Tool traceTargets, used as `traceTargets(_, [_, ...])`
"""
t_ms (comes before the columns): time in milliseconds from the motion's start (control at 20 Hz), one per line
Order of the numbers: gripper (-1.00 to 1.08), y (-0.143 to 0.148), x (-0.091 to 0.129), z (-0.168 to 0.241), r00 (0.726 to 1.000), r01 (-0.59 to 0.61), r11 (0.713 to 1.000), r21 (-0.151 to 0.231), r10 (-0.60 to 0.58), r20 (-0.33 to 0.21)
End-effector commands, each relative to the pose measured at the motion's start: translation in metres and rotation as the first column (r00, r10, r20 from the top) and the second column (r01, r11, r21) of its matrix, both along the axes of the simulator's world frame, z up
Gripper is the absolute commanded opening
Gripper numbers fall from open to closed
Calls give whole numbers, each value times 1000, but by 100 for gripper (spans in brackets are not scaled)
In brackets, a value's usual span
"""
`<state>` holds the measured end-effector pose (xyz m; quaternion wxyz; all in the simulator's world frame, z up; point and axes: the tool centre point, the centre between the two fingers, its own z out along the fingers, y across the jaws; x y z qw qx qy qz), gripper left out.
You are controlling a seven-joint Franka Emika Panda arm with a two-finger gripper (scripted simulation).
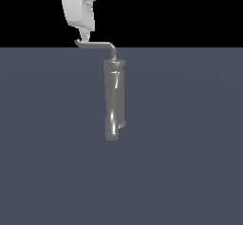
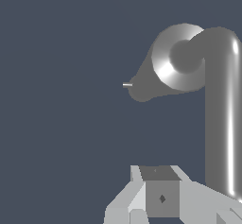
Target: Turn on the faucet by rotating a designated handle.
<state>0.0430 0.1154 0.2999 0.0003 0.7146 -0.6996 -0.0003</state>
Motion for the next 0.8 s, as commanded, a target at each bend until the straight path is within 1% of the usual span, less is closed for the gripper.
traceTargets(0, [-100, 0, -5, 0, 1000, 0, 1000, 0, 0, 0])
traceTargets(750, [-100, 2, -46, 0, 1000, 0, 1000, 0, 0, 0])
